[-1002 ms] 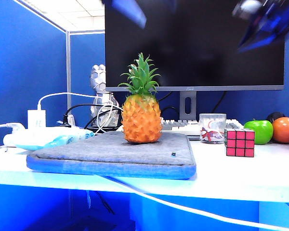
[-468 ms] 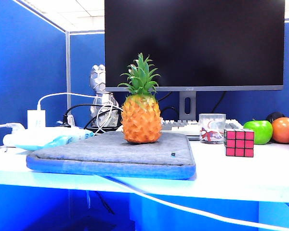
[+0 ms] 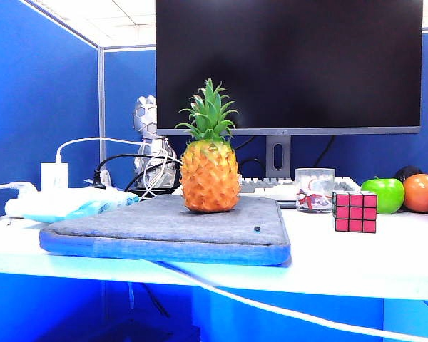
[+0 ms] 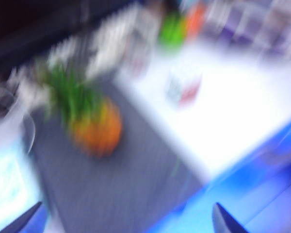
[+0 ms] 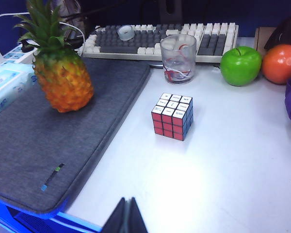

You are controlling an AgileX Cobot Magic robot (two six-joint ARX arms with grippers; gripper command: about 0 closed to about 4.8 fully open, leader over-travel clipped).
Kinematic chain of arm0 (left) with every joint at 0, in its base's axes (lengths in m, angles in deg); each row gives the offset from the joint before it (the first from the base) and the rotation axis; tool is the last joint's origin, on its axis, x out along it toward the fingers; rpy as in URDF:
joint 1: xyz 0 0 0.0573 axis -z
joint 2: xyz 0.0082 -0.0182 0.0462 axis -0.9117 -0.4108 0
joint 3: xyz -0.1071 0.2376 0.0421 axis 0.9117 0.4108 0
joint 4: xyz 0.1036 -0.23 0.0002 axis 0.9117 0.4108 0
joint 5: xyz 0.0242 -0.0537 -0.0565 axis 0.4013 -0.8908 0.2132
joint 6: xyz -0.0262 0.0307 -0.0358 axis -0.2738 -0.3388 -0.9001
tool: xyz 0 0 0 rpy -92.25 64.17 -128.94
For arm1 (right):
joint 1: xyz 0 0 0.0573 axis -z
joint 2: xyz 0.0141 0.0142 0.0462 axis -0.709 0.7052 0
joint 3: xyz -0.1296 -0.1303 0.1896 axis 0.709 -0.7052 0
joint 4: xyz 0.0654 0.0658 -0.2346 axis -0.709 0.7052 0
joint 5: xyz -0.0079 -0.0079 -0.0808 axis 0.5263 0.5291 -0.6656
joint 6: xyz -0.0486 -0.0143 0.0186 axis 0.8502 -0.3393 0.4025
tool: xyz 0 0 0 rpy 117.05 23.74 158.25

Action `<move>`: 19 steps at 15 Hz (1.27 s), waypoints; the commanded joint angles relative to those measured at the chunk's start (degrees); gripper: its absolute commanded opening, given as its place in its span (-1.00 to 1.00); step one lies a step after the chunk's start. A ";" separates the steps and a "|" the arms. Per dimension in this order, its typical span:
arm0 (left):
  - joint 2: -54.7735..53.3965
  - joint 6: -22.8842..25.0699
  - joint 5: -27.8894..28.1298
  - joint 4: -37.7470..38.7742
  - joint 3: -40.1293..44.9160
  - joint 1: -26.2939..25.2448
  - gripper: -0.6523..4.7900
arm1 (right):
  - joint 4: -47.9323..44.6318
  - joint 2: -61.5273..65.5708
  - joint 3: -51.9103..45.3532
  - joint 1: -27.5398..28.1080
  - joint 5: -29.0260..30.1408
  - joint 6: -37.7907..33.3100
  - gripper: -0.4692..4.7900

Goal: Rotate the Rubik's Cube so that its red face is facing towards you.

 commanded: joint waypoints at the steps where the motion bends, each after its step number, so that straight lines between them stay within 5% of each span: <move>1: 5.07 -6.64 19.34 -3.98 14.01 13.62 1.00 | -4.66 -0.31 0.07 0.00 1.79 -6.38 -0.83; 3: 8.15 -13.53 30.67 -3.93 18.43 23.45 1.00 | -5.42 -0.26 -0.20 0.02 1.46 -5.66 -0.83; 6: 16.48 -20.90 26.77 -3.87 27.10 29.35 1.00 | -7.87 -0.31 -1.73 0.00 3.65 -5.97 -0.83; 10: 31.17 -10.62 22.01 -11.67 35.08 38.91 0.95 | -11.47 -0.28 -2.14 0.00 5.44 -5.77 -0.83; 13: 47.78 -0.02 16.87 -11.98 36.24 37.24 0.81 | -11.87 -0.22 -2.23 0.00 5.38 -5.75 -0.83; 16: 51.65 -4.81 19.19 0.63 36.72 37.20 0.70 | -12.37 1.11 -3.63 -0.07 6.21 -5.75 -0.83; 19: 53.75 -3.89 19.87 1.36 39.43 37.42 0.70 | -20.59 3.34 -8.96 -1.92 6.14 -6.47 -0.83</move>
